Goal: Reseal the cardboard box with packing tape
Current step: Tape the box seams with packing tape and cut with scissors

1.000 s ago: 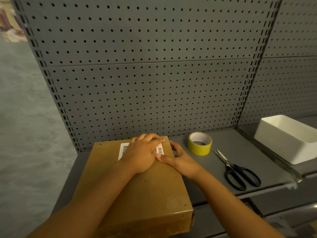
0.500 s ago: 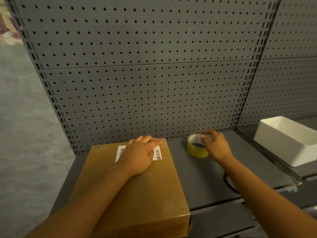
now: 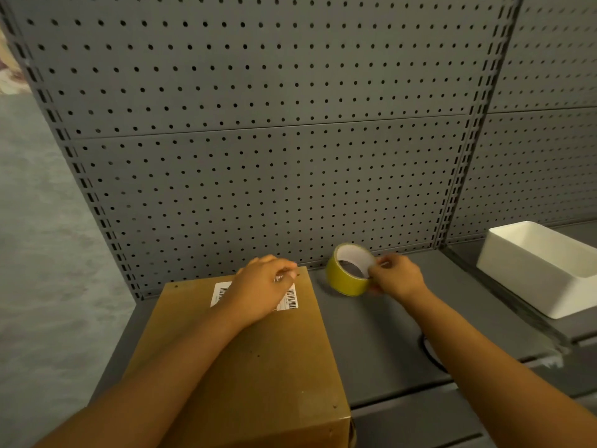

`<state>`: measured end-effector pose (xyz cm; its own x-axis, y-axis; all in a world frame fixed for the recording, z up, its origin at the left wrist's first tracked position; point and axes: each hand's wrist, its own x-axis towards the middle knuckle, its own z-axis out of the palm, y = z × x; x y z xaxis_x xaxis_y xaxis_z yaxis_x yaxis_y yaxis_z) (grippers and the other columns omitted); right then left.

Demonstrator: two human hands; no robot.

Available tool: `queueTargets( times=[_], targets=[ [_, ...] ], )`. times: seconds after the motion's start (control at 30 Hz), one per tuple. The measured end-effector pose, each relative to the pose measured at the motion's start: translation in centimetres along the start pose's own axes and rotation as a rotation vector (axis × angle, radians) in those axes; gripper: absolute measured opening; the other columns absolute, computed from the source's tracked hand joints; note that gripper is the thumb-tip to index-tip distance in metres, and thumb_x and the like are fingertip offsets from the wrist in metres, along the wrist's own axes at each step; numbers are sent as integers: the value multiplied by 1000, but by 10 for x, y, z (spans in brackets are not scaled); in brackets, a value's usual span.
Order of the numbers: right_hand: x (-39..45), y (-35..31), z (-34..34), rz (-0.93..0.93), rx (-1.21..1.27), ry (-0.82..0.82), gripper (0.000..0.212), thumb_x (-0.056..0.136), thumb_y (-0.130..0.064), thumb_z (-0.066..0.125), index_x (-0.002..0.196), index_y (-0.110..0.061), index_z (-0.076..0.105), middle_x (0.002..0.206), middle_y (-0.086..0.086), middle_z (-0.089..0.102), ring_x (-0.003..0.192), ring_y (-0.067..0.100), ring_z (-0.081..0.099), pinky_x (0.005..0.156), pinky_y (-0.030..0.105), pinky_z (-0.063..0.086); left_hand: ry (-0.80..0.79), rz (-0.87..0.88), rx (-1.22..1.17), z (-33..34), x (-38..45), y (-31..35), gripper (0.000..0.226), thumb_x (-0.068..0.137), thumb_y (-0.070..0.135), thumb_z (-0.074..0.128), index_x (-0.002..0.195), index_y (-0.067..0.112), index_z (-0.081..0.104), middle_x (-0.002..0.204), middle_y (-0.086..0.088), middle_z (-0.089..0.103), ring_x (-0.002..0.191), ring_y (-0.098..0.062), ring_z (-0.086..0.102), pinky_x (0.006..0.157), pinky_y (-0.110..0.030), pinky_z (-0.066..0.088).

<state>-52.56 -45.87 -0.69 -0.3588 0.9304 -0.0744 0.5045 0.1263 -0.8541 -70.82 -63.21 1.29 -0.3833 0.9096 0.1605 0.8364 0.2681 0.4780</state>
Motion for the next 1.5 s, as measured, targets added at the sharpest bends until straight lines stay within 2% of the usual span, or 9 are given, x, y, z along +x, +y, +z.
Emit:
queueTargets(
  times=[0.2, 0.33, 0.53, 0.67, 0.9, 1.1, 1.23, 1.37, 1.5],
  targets=[
    [-26, -28, 0, -222, 191, -21, 17, 87, -6, 59, 104, -9, 55, 94, 9, 63, 66, 24, 68, 59, 26, 58, -102, -166, -462, -9, 15, 40, 54, 85, 69, 43, 114, 29, 64, 109, 10, 66, 102, -7, 61, 85, -26, 43],
    [-37, -30, -2, -277, 209, -44, 19, 87, -5, 60, 102, -11, 52, 93, 6, 60, 66, 22, 68, 56, 21, 56, -32, -169, -560, -8, 20, 49, 36, 83, 55, 61, 102, 24, 67, 96, 8, 70, 89, -3, 65, 86, -25, 49],
    [-41, -28, -14, -315, 309, -146, 37, 96, -51, 42, 119, -24, 56, 114, -3, 61, 105, 13, 61, 90, 33, 50, 73, -4, -466, -18, 15, 48, 52, 74, 42, 77, 121, 24, 63, 107, 12, 68, 97, 1, 62, 73, -6, 42],
    [-42, -40, -20, -458, 207, -204, 30, 94, -47, 49, 115, -27, 58, 112, -8, 62, 107, 9, 59, 88, 24, 47, 94, 207, -280, -26, 6, 54, 56, 75, 35, 78, 127, 31, 57, 107, 24, 56, 102, 8, 50, 75, 2, 32],
    [-45, -48, -30, -588, -49, -368, 30, 88, -45, 57, 104, -21, 61, 106, -4, 55, 100, 12, 54, 85, 26, 46, -5, 338, -177, -34, 1, 43, 62, 76, 41, 75, 131, 49, 47, 124, 21, 50, 121, -2, 41, 102, -26, 34],
    [-58, -53, -22, -637, 128, -405, 24, 90, -28, 63, 85, -5, 59, 73, 1, 53, 67, 10, 51, 63, 26, 41, -140, 58, -457, -32, -7, 43, 100, 66, 57, 69, 150, 37, 18, 153, 11, 27, 136, -9, 34, 103, -25, 35],
    [-65, -52, -18, -651, 165, -422, 16, 90, -23, 63, 78, -13, 57, 69, -8, 53, 65, 4, 51, 62, 17, 41, -219, -173, -741, -22, -10, 42, 78, 82, 68, 33, 142, 19, 39, 136, -6, 54, 113, -17, 60, 99, -35, 49],
    [-66, -48, -16, -646, 154, -392, 16, 90, -25, 63, 79, -14, 58, 73, -2, 54, 68, 8, 52, 65, 26, 44, -147, -275, -908, -20, -9, 41, 58, 95, 54, 30, 124, 10, 55, 101, 0, 67, 96, -14, 66, 90, -35, 54],
    [-65, -45, -17, -635, 138, -369, 20, 90, -25, 64, 82, -8, 58, 72, 1, 53, 68, 12, 51, 66, 31, 43, -139, -249, -883, -26, -12, 39, 48, 98, 48, 33, 113, 14, 63, 106, -6, 70, 97, -15, 68, 87, -33, 56]
  ],
)
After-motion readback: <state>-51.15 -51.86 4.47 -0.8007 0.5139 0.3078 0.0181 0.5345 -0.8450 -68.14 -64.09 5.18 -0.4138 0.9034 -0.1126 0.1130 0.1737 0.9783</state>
